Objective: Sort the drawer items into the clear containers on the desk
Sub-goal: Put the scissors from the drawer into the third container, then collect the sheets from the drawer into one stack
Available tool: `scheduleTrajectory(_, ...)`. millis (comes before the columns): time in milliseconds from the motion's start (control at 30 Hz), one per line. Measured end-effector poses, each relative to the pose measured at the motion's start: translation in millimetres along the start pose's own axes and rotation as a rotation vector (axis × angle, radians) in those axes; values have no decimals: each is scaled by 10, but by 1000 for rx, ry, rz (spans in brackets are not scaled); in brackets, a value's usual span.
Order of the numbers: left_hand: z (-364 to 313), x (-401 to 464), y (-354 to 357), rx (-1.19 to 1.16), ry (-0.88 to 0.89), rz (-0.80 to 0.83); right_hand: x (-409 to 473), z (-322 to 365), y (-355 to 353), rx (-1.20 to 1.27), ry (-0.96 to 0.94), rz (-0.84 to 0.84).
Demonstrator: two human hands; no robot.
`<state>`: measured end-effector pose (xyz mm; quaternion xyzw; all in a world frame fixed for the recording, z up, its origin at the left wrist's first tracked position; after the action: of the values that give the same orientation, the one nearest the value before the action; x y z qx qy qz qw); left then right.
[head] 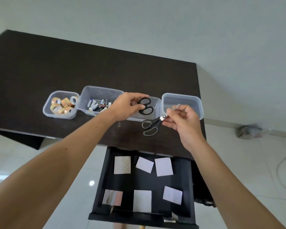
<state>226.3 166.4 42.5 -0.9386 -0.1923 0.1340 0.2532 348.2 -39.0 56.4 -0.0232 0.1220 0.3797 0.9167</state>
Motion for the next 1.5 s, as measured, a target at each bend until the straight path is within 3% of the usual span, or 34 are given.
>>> scheduleTrajectory(300, 286, 490, 268, 147, -36, 159, 380, -231, -41, -7, 19, -60)
scheduleTrajectory(533, 259, 310, -207, -46, 126, -144, 602, -230, 135, 112, 25, -101)
scheduleTrajectory(667, 286, -6, -461, -352, 182, -209, 779, -219, 399, 148, 27, -82)
scheduleTrajectory(867, 379, -404, -385, -507, 206, -124, 942, -391, 666, -198, 64, -1)
scheduleTrajectory(967, 431, -525, -256, -511, 184, -92, 926, -315, 585, -584, -92, -32)
scheduleTrajectory(1100, 493, -672, -61, -554, 168, -28, 797, -157, 517, -831, -301, -48)
scheduleTrajectory(1267, 693, -938, 379, -541, 71, 65, 504, -134, 513, -831, -453, 30)
scheduleTrajectory(1500, 1094, -1369, 1148, -428, -60, 181, -327, -662, 333, -579, -301, 251)
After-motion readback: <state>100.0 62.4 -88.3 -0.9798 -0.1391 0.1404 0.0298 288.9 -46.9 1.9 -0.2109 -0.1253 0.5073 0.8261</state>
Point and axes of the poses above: each hand's wrist, its own x-axis towards the middle knuckle, its own y-axis out of the palm, z = x × y, the point moved 5 cm from there along x, towards the middle knuckle, and after that the axes turned 8 degrees about z, right-handed, at the moved point
